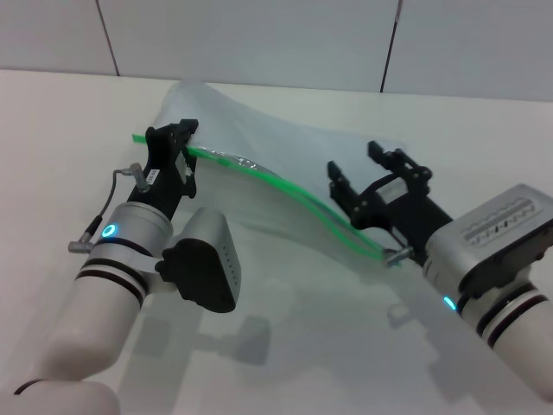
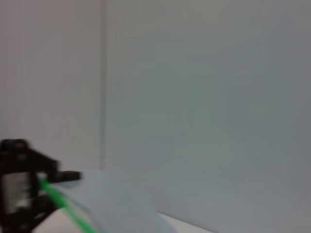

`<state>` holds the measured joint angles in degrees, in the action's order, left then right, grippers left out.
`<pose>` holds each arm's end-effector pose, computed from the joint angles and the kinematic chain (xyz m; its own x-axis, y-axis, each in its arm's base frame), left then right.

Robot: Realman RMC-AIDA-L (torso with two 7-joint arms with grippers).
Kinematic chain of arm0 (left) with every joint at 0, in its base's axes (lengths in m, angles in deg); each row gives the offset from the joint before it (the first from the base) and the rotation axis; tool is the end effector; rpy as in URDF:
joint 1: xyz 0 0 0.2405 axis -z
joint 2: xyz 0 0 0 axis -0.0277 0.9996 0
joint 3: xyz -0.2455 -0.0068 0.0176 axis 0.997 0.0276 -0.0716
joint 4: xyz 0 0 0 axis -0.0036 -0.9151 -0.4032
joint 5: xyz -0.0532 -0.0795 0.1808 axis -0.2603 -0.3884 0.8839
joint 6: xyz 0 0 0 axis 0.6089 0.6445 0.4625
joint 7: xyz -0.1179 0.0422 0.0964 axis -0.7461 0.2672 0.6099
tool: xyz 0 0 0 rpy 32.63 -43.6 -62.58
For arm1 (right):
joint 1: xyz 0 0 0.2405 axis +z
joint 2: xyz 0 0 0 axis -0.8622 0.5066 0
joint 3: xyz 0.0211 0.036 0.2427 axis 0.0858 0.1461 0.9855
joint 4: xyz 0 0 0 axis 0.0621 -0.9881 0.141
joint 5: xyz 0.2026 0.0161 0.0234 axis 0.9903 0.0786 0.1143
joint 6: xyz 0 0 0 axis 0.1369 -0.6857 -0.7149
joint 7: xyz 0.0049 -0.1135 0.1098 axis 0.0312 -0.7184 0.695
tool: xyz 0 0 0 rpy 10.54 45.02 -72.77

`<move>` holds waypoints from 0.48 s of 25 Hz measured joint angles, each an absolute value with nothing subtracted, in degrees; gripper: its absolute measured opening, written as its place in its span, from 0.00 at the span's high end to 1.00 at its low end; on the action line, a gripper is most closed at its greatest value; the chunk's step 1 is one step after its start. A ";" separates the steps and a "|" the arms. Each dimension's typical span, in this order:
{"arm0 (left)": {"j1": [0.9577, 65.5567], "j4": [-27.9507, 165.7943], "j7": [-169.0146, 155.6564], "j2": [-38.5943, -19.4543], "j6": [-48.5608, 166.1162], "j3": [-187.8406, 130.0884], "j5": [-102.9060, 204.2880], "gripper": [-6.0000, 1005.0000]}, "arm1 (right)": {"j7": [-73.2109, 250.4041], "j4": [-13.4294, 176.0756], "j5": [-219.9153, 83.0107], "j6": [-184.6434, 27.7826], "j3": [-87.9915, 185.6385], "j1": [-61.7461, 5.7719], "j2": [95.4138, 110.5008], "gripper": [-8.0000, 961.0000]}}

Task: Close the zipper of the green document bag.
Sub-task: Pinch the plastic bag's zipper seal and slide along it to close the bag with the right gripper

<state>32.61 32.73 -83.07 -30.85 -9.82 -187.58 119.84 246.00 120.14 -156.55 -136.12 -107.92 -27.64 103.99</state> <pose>-0.2362 0.3455 -0.0757 0.8169 -0.1497 -0.5570 -0.5723 -0.0897 -0.8152 0.1998 0.3291 -0.1135 0.8067 -0.0527 -0.5886 -0.5200 -0.5364 -0.6647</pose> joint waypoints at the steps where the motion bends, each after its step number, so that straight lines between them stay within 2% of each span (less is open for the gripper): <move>1: 32.61 32.73 -83.44 -30.85 -9.95 -187.58 120.10 0.94 | 246.00 120.46 -157.99 -136.11 -108.16 -27.67 103.97 0.35; 12: 32.59 32.73 -84.22 -30.82 -10.38 -187.58 122.20 0.94 | 245.95 124.08 -167.66 -133.20 -108.50 -27.16 103.46 0.36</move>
